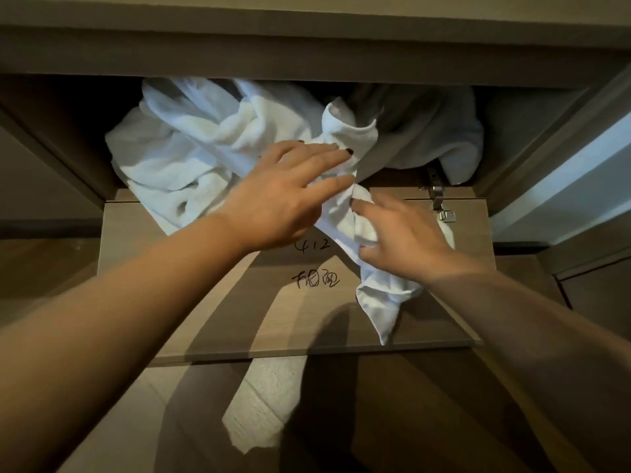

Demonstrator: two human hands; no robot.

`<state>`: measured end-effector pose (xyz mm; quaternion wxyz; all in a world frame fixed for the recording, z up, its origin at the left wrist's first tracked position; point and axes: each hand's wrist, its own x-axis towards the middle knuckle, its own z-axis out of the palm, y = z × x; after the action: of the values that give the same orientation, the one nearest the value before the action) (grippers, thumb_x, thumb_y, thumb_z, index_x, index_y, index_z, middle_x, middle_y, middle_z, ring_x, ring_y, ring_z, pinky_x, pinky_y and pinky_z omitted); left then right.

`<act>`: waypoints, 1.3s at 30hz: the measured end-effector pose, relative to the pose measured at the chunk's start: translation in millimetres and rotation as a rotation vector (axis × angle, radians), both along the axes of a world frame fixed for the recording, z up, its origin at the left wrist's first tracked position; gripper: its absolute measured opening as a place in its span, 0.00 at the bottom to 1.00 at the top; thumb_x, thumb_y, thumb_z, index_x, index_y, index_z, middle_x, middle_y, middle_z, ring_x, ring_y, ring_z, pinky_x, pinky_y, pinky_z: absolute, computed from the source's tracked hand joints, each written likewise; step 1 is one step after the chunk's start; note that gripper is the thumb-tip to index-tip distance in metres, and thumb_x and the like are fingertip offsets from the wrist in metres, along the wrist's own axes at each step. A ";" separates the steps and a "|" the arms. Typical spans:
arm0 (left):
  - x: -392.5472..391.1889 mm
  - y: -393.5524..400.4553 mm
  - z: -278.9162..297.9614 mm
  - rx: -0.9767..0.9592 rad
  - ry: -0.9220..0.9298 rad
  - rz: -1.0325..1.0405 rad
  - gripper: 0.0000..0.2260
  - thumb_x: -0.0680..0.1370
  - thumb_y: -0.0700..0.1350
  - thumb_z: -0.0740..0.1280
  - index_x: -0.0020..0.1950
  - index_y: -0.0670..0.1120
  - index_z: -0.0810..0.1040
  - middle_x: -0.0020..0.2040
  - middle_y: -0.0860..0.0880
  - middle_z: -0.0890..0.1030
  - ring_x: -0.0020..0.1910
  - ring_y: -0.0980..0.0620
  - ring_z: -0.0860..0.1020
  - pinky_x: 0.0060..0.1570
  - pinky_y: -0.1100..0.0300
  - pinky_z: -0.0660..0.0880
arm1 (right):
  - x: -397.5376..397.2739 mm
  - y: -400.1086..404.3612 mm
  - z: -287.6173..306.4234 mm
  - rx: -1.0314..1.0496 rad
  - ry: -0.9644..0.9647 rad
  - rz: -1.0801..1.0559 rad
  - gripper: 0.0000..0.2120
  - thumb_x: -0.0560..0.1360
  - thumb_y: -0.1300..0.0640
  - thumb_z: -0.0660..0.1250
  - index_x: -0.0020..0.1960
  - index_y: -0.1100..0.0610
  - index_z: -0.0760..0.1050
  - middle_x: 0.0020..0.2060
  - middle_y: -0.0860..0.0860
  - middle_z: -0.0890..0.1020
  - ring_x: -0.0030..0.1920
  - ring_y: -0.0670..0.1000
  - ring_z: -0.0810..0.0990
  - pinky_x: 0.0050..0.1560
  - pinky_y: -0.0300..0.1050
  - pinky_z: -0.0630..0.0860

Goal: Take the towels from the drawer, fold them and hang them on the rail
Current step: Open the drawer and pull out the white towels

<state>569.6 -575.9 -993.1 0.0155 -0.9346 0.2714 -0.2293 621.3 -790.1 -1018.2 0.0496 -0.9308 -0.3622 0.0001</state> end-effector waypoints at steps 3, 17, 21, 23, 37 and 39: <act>15.7 11.4 -6.9 0.166 0.271 0.179 0.24 0.81 0.43 0.61 0.78 0.51 0.64 0.79 0.43 0.60 0.79 0.42 0.55 0.71 0.36 0.61 | -7.9 2.1 -5.1 0.018 -0.010 0.030 0.28 0.68 0.51 0.71 0.68 0.48 0.71 0.56 0.54 0.76 0.53 0.60 0.77 0.48 0.50 0.69; 10.3 66.5 -13.4 0.125 0.198 0.361 0.27 0.78 0.33 0.60 0.78 0.43 0.64 0.74 0.34 0.66 0.68 0.29 0.68 0.60 0.30 0.69 | -20.5 -4.7 60.2 0.271 -0.185 0.296 0.21 0.59 0.57 0.76 0.52 0.56 0.81 0.41 0.54 0.76 0.37 0.57 0.74 0.39 0.44 0.61; 5.2 61.9 -11.0 0.088 0.183 0.374 0.26 0.77 0.37 0.51 0.76 0.40 0.66 0.74 0.32 0.66 0.67 0.28 0.69 0.62 0.29 0.67 | -28.8 -9.9 78.2 0.321 -0.151 0.348 0.19 0.58 0.60 0.78 0.49 0.57 0.83 0.38 0.55 0.76 0.34 0.54 0.70 0.38 0.44 0.61; 6.2 62.1 -11.5 0.056 0.157 0.405 0.24 0.79 0.34 0.55 0.76 0.39 0.65 0.75 0.32 0.63 0.71 0.29 0.66 0.67 0.29 0.63 | -29.4 -12.7 92.9 0.308 -0.178 0.408 0.18 0.60 0.59 0.77 0.50 0.58 0.83 0.38 0.56 0.76 0.34 0.56 0.73 0.38 0.44 0.62; -4.4 70.5 -25.8 -0.010 0.218 0.598 0.38 0.76 0.42 0.68 0.80 0.50 0.51 0.74 0.38 0.62 0.72 0.38 0.62 0.73 0.42 0.56 | -53.9 21.6 133.5 -0.184 -0.207 0.221 0.28 0.67 0.51 0.71 0.64 0.52 0.66 0.48 0.50 0.67 0.29 0.49 0.64 0.27 0.44 0.57; -12.0 73.0 -41.1 -0.001 0.242 0.624 0.41 0.76 0.46 0.68 0.80 0.53 0.44 0.79 0.40 0.53 0.77 0.41 0.52 0.76 0.44 0.45 | -45.2 42.3 110.8 -0.260 -0.207 0.226 0.31 0.68 0.53 0.72 0.66 0.54 0.61 0.57 0.55 0.66 0.29 0.51 0.65 0.28 0.44 0.56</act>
<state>557.6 -502.9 -1034.2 0.0521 -0.9931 -0.0282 -0.1007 576.2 -747.8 -907.4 -0.1090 -0.8778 -0.4644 -0.0432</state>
